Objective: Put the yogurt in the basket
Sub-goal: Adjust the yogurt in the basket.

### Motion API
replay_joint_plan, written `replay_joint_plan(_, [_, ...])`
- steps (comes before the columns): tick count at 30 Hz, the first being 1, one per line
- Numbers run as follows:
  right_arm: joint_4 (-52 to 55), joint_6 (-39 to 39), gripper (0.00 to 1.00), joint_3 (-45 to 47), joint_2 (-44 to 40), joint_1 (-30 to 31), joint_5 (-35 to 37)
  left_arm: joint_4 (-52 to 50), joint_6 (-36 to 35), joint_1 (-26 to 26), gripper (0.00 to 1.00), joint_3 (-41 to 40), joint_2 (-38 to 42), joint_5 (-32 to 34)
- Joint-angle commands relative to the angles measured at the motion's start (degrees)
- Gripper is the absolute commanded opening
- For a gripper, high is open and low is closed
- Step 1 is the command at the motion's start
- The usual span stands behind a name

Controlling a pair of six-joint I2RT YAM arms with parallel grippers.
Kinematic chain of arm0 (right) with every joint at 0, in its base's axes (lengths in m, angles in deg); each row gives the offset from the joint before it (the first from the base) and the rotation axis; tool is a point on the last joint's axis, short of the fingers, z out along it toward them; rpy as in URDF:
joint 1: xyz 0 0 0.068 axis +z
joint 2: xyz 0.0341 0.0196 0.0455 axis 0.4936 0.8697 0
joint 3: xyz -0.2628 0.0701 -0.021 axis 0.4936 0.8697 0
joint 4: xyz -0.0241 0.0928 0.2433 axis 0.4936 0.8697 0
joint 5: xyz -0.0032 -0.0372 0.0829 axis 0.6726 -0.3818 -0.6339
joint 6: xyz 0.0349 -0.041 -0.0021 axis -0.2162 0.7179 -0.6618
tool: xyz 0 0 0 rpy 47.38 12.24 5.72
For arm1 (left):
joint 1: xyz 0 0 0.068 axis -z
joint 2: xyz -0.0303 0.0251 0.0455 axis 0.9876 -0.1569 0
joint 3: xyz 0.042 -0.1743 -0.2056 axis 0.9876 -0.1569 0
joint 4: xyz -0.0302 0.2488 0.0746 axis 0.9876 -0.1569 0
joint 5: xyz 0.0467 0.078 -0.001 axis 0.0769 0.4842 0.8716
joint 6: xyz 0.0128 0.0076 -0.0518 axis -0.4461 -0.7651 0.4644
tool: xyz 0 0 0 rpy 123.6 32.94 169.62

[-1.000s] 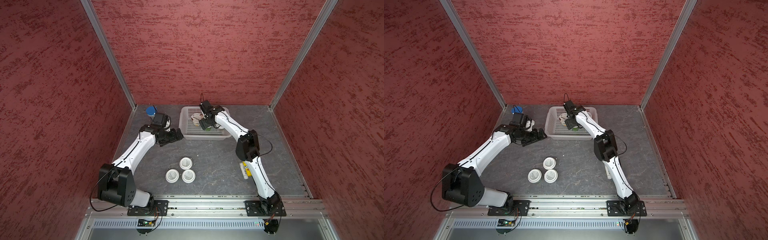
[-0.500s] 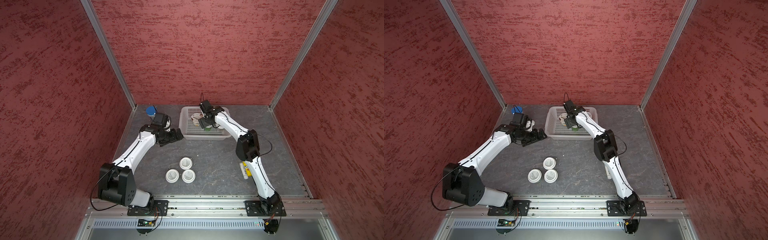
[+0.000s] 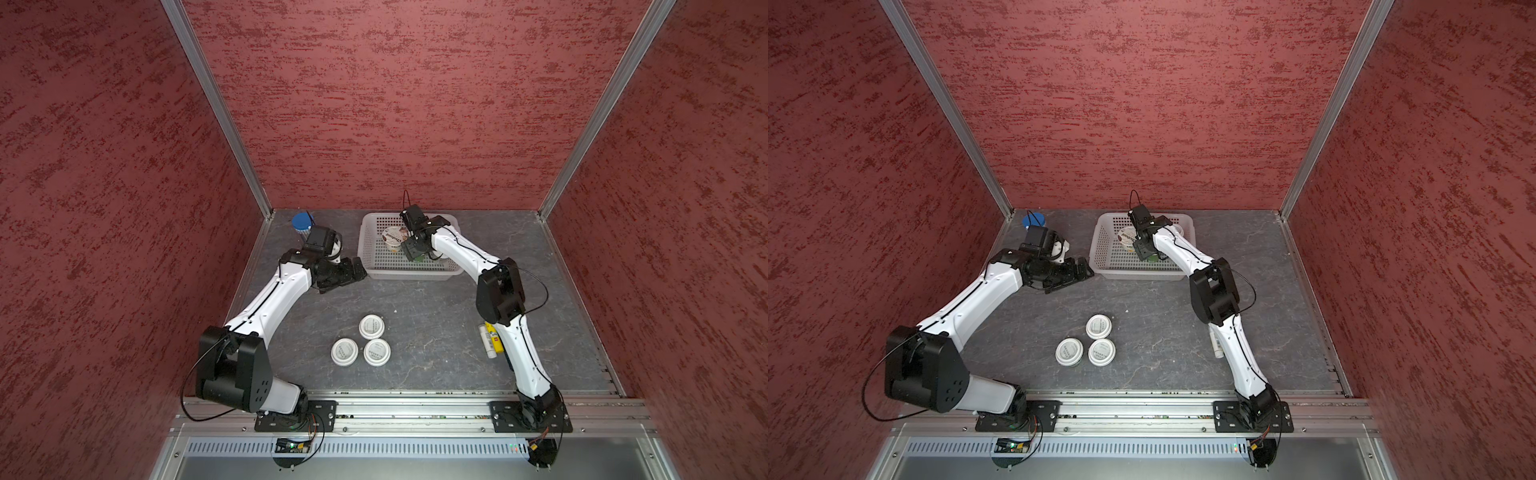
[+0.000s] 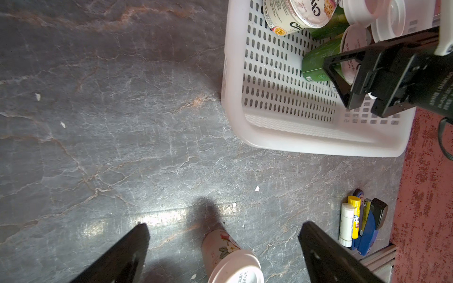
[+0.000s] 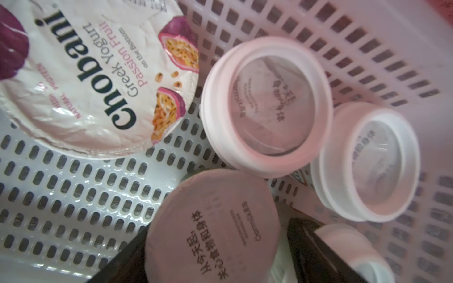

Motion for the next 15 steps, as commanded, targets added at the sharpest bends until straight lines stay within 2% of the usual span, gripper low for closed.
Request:
replay_joint_plan(1, [-2.4,0.4,0.84,1.0,-3.3,-0.2,1.0,1.0,0.0,-0.2,1.00,-0.8,0.3,0.2])
replay_joint_plan(9, [-3.9,0.7,0.88,1.1,-4.8,0.9,-2.5,1.0,0.0,-0.1,1.00,-0.7,0.6,0.3])
replay_joint_plan(15, [-4.0,0.2,0.87,-2.2,-1.6,0.9,-0.6,1.0,0.0,0.0,1.00,-0.9,1.1,0.2])
